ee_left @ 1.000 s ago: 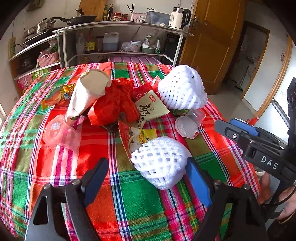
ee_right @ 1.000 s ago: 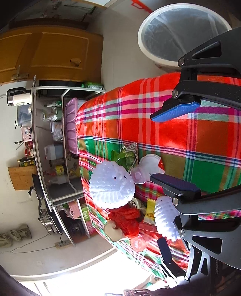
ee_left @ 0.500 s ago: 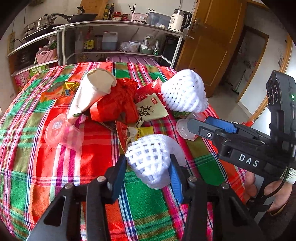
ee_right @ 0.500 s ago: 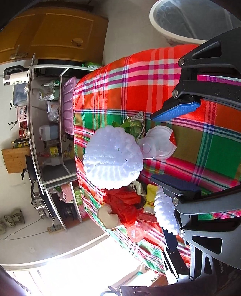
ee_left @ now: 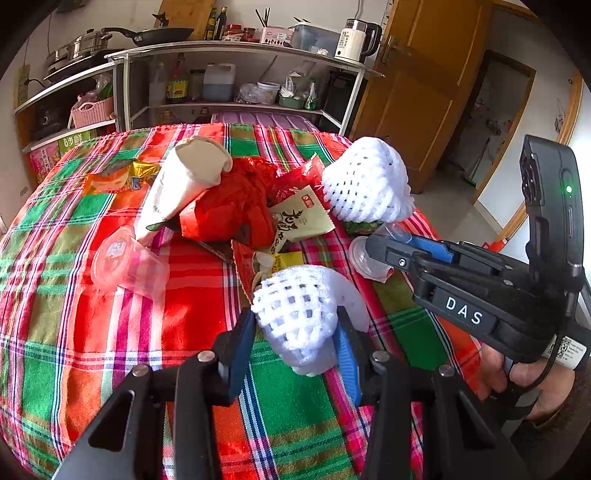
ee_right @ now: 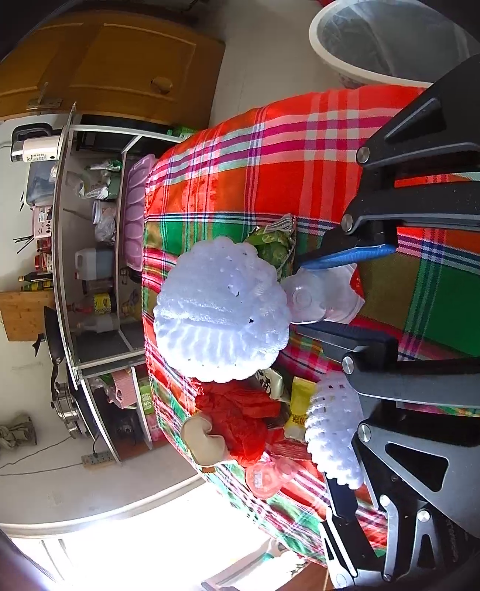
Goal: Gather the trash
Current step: 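Grasp a white foam net with the left tool while the right tool grasps a clear plastic cup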
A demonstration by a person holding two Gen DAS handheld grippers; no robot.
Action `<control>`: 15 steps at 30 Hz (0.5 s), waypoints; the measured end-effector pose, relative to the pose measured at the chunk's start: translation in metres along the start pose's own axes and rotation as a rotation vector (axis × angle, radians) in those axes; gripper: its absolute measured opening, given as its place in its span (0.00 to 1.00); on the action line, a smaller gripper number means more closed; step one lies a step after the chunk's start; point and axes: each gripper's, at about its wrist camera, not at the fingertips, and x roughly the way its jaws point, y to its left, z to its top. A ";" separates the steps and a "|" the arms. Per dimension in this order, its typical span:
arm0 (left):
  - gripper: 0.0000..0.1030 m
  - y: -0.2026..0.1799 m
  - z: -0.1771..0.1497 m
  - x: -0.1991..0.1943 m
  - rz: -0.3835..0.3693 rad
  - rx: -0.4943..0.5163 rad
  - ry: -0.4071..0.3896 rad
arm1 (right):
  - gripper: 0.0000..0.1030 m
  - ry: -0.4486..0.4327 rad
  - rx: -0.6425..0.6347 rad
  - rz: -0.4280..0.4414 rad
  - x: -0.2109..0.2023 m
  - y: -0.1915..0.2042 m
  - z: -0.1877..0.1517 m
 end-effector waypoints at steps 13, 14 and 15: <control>0.37 -0.017 -0.003 -0.017 -0.004 0.065 -0.033 | 0.29 -0.070 0.062 0.005 -0.054 -0.001 -0.022; 0.35 -0.020 -0.003 -0.018 -0.008 0.075 -0.036 | 0.29 -0.079 0.068 -0.003 -0.061 -0.002 -0.025; 0.33 -0.023 -0.003 -0.020 -0.013 0.086 -0.041 | 0.29 -0.089 0.076 -0.007 -0.066 -0.003 -0.028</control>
